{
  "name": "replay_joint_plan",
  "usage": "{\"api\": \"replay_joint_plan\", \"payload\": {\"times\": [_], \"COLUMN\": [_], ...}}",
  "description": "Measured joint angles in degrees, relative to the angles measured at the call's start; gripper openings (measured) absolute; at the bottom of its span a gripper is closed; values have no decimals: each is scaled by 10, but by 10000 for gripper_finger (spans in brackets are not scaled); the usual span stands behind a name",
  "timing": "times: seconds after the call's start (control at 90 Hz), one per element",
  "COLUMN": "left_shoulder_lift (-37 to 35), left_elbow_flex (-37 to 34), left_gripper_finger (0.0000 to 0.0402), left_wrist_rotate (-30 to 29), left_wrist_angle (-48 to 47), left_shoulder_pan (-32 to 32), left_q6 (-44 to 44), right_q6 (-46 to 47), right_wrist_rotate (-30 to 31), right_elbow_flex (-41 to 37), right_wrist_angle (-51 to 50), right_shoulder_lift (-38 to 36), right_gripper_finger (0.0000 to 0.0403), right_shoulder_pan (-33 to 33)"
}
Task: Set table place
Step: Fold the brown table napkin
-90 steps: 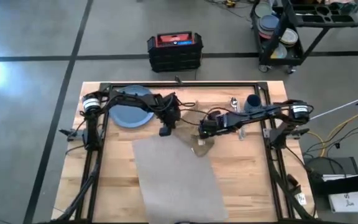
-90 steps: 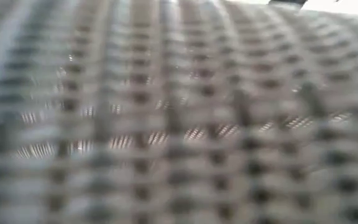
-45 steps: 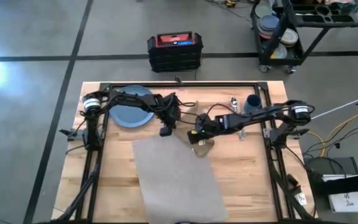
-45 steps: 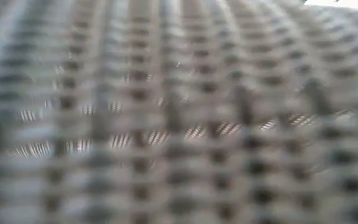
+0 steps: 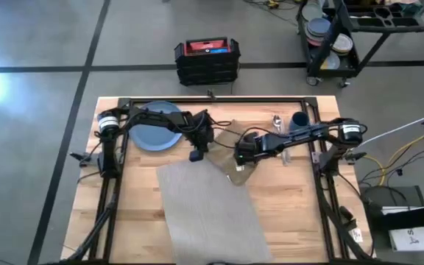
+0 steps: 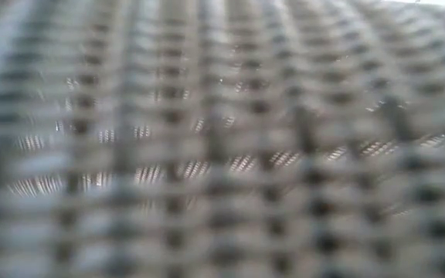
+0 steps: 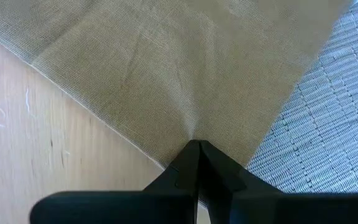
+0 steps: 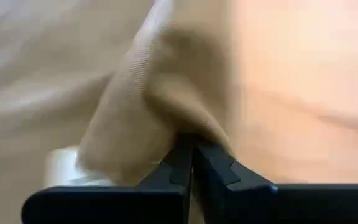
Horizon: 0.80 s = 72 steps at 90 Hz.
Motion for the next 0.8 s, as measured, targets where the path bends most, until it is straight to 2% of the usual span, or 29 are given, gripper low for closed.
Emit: {"api": "replay_joint_plan", "payload": {"times": [0.167,0.311,0.478,0.678,0.8], "left_shoulder_lift": [0,0,0,0,1], "left_elbow_flex": [0,0,0,-1,-1], "left_gripper_finger": [0,0,0,0,0], "left_wrist_rotate": [1,0,1,6,11], "left_wrist_angle": [0,1,1,3,4], "left_shoulder_pan": [0,0,0,0,0], "left_q6": [0,0,0,-1,-2], "right_q6": [-18,-47,-59,-84,-92], "right_wrist_rotate": [16,-12,-35,-83,-91], "right_elbow_flex": [1,2,2,2,2], "right_wrist_angle": [19,64,107,170,172], "right_shoulder_lift": [-82,-99,-73,7,46], "right_gripper_finger": [0,0,0,0,0], "right_shoulder_pan": [13,12,12,-3,-21]}}
